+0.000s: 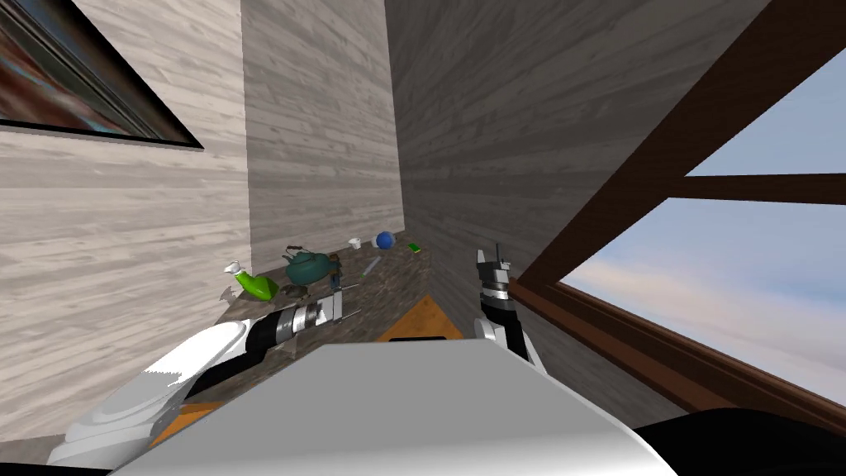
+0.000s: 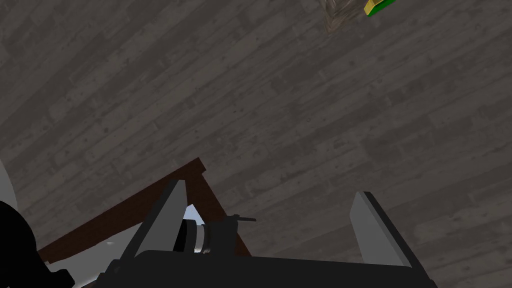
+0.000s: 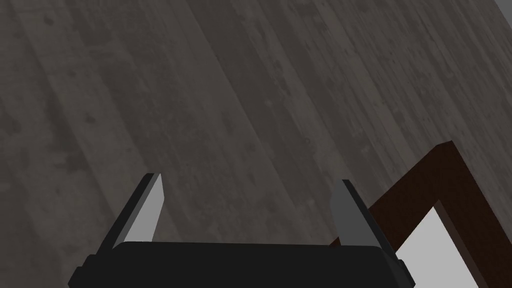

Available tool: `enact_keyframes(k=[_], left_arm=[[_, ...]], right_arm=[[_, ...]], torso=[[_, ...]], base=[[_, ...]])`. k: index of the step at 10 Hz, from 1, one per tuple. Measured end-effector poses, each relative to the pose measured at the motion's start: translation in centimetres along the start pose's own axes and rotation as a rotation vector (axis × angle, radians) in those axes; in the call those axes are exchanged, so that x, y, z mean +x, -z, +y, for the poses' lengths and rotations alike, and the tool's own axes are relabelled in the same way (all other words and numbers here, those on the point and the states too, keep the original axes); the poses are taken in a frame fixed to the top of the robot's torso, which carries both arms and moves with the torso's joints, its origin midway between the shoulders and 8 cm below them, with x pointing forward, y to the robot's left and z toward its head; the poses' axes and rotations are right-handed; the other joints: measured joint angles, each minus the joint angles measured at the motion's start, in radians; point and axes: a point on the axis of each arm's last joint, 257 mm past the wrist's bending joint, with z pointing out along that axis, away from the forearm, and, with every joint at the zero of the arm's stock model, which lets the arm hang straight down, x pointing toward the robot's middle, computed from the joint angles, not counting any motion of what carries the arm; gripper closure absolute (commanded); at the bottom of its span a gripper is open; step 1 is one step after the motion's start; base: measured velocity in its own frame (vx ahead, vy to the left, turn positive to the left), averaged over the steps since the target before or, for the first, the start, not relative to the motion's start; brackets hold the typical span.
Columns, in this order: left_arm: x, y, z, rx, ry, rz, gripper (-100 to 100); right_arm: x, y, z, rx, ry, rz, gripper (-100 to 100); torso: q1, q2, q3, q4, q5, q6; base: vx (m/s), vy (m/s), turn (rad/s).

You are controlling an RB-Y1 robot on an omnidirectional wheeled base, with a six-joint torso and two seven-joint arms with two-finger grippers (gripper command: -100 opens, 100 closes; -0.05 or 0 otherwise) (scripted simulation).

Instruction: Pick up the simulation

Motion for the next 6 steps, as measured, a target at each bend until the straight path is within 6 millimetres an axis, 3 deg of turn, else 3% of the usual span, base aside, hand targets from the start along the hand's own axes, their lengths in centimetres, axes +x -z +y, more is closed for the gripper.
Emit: enact_keyframes(k=[4,6], left_arm=[[4.5,2.4,-2.3,0.139,-0.087,0.139,-100],[6.6,3.8,-3.2,0.213,-0.128,0.204,-100]], right_arm=[[0.0,0.0,0.0,0.0,0.0,0.0,0],[0.0,0.0,0.0,0.0,0.0,0.0,0]], torso=[[0.002,-0.001,-0.001,0.0,0.0,0.0],[0.002,-0.001,-0.001,0.0,0.0,0.0]], base=[[0.01,0.051,-0.24],[-0.003,0.041,-0.077]])
